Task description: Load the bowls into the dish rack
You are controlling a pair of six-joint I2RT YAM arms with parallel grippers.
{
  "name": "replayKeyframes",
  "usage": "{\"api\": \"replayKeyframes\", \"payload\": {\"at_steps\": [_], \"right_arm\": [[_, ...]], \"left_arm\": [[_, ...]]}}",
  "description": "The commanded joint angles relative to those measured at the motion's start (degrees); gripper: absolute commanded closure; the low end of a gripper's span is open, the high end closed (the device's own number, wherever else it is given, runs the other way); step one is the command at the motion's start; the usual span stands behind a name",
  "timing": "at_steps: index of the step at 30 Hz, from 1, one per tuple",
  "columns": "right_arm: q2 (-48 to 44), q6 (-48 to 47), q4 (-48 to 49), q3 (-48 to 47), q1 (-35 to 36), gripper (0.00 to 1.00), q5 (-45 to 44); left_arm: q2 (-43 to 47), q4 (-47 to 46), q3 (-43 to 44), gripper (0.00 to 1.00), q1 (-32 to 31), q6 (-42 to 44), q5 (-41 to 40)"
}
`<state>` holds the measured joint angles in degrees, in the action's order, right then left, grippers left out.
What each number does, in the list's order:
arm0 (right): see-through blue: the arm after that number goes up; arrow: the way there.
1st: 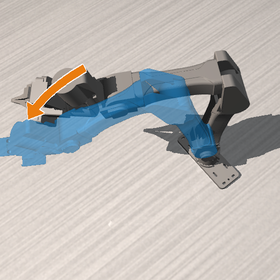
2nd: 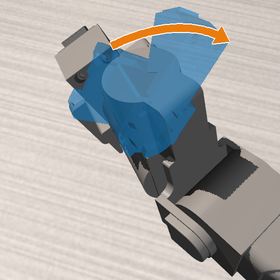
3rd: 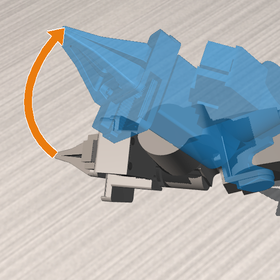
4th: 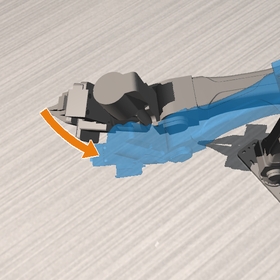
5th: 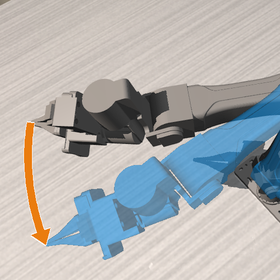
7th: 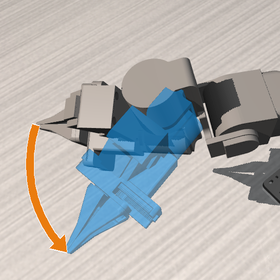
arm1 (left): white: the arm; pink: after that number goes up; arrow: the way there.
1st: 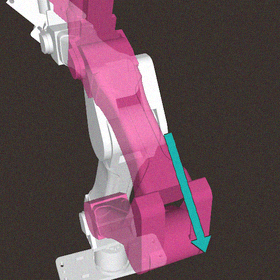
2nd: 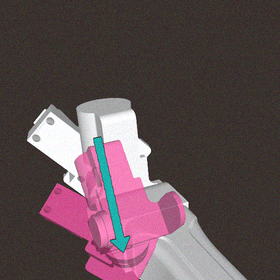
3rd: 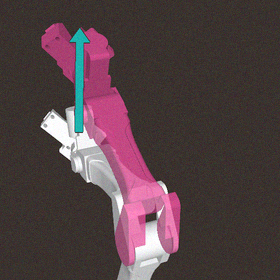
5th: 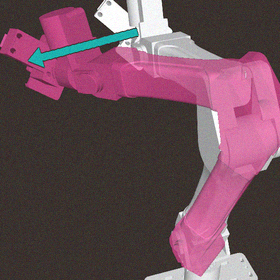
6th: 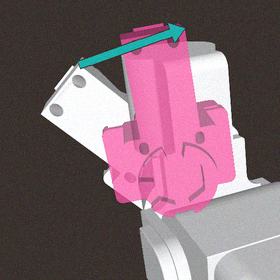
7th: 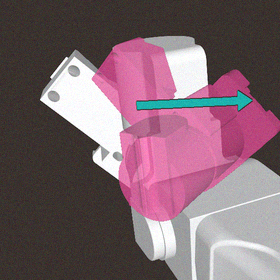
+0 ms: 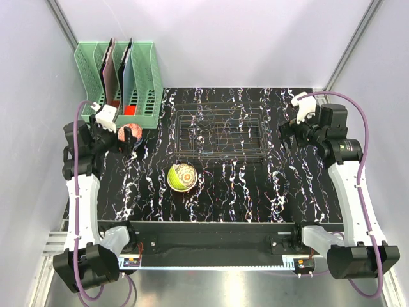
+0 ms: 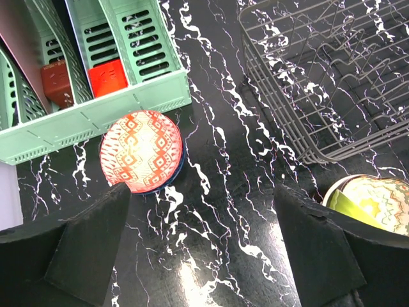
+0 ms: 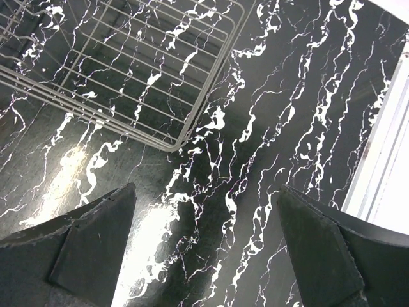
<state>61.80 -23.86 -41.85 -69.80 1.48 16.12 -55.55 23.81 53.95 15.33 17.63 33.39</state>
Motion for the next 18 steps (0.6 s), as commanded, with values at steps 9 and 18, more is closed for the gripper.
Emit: {"api": "replayKeyframes", "payload": {"at_steps": [9, 18], "right_arm": [[0.6, 0.0, 0.0, -1.4, -0.2, 0.00, 2.5], [1.5, 0.7, 0.9, -0.3, -0.2, 0.00, 2.5]], "left_arm": [[-4.5, -0.3, -0.5, 0.01, 0.3, 10.6, 5.2], [-24.4, 5.2, 11.0, 0.01, 0.0, 19.3, 4.8]]}}
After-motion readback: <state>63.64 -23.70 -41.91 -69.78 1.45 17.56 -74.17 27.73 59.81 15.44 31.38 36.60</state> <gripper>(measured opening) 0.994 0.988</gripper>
